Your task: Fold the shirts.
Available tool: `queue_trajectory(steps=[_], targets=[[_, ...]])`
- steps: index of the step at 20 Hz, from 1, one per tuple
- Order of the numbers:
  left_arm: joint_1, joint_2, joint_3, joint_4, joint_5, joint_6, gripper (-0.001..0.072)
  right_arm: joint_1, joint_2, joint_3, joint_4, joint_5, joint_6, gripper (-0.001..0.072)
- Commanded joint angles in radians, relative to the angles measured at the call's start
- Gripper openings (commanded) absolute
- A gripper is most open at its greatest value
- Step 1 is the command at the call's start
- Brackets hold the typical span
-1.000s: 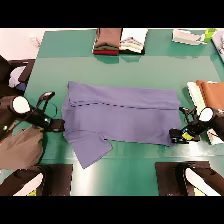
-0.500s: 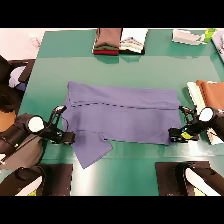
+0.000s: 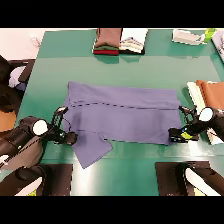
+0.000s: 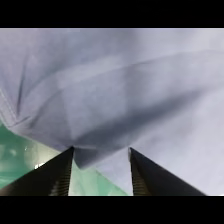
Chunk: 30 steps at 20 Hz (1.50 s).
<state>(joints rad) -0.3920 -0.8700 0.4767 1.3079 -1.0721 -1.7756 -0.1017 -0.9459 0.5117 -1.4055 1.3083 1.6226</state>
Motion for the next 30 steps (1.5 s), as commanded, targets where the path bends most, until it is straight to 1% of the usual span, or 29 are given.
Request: queue_trajectory(steps=[1, 2, 3, 4, 5, 8, 11, 14, 16, 17, 18, 19, 22, 26, 30], targets=[[-0.002, -0.039, -0.003, 0.009, 0.013, -0.004, 0.0425, 0.001, 0.0, 0.0, 0.0, 0.006, 0.0, 0.0019], [-0.002, -0.049, -0.002, 0.008, 0.006, -0.003, 0.0424, 0.001, 0.0, 0.0, 0.0, 0.009, -0.001, 0.0018], [-0.002, -0.048, -0.002, 0.009, 0.005, 0.001, 0.0271, 0.001, 0.0, 0.0, 0.0, 0.015, -0.01, 0.0018], [-0.002, -0.046, 0.003, 0.008, 0.003, 0.029, 0.0039, 0.001, 0.0, 0.0, 0.0, 0.024, -0.016, 0.0019], [-0.001, -0.045, 0.016, 0.009, -0.011, 0.033, 0.0028, 0.001, 0.0, 0.005, -0.001, 0.038, -0.02, 0.0018], [0.001, -0.008, 0.095, 0.044, -0.105, 0.058, 0.0027, 0.001, 0.0, 0.073, -0.004, 0.11, -0.038, 0.0018], [0.001, 0.118, 0.14, 0.116, -0.214, 0.055, 0.0027, 0.001, 0.02, 0.166, -0.013, 0.205, -0.069, 0.0018], [0.001, 0.239, 0.15, 0.112, -0.378, 0.059, 0.0027, 0.0, 0.109, 0.205, -0.014, 0.238, -0.072, 0.0017], [0.001, 0.262, 0.194, 0.11, -0.453, 0.097, 0.0027, 0.0, 0.179, 0.208, -0.025, 0.251, -0.071, 0.0017], [0.001, 0.259, 0.227, 0.111, -0.451, 0.13, 0.0027, 0.0, 0.203, 0.208, -0.041, 0.249, -0.071, 0.0017], [0.001, 0.259, 0.255, 0.114, -0.421, 0.169, 0.0027, -0.001, 0.216, 0.211, -0.058, 0.246, -0.07, 0.0016], [0.001, 0.256, 0.28, 0.137, -0.367, 0.188, 0.0027, -0.002, 0.214, 0.222, -0.072, 0.247, -0.069, 0.0016], [0.002, 0.193, 0.333, 0.282, -0.254, 0.179, 0.0027, -0.002, 0.114, 0.32, -0.084, 0.225, -0.067, 0.0016], [0.005, -0.015, 0.405, 0.38, -0.082, 0.18, 0.0027, -0.002, -0.087, 0.496, -0.081, 0.118, -0.067, 0.0016], [0.108, -0.251, 0.538, 0.353, 0.079, 0.183, 0.0027, 0.0, -0.298, 0.659, -0.079, 0.081, -0.067, 0.0016]])
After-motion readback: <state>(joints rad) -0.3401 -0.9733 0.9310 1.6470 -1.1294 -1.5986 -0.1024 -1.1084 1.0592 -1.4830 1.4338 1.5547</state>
